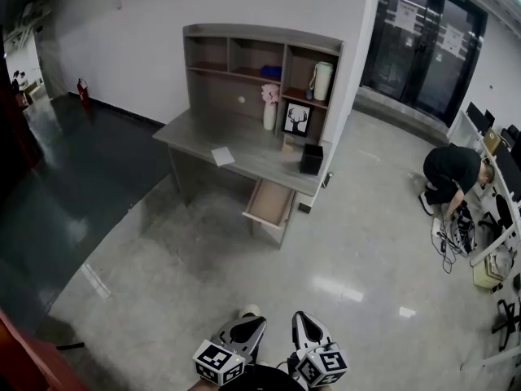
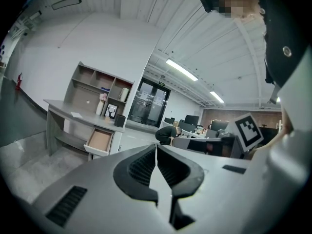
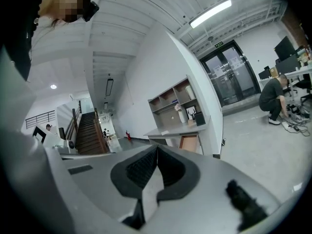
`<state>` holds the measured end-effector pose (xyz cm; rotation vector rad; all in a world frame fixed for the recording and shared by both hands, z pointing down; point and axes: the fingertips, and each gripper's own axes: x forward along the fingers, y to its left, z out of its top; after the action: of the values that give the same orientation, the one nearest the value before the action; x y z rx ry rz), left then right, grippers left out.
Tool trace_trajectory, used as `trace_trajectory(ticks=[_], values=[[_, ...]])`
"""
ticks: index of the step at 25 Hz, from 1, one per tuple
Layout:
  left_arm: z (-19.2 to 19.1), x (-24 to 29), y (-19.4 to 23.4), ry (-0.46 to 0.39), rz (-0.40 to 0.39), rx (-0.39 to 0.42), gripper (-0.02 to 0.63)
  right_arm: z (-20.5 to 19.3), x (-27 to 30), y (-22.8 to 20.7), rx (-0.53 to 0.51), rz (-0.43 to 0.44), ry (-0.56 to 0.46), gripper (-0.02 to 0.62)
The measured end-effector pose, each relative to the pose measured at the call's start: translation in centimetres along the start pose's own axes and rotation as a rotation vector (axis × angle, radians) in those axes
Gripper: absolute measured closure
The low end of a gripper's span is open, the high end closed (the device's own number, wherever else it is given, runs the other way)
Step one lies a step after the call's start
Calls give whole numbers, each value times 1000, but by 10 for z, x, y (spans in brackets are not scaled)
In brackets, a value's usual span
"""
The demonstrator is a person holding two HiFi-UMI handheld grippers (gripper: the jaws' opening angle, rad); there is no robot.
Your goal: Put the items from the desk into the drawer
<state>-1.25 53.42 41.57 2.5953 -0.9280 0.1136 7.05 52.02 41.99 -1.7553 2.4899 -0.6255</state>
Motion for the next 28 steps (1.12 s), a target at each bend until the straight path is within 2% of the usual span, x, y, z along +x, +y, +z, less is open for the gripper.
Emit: trace_trajectory(ticks=[9, 22, 28], values=[[16, 37, 25, -2, -14, -7, 594, 13, 36, -19, -11, -9, 1, 584], [60, 97, 72, -14, -36, -5, 594, 56, 101, -53, -20, -27, -12, 584], [74, 116, 100, 11, -31, 6, 594, 72, 140, -60, -28, -21, -3, 584]])
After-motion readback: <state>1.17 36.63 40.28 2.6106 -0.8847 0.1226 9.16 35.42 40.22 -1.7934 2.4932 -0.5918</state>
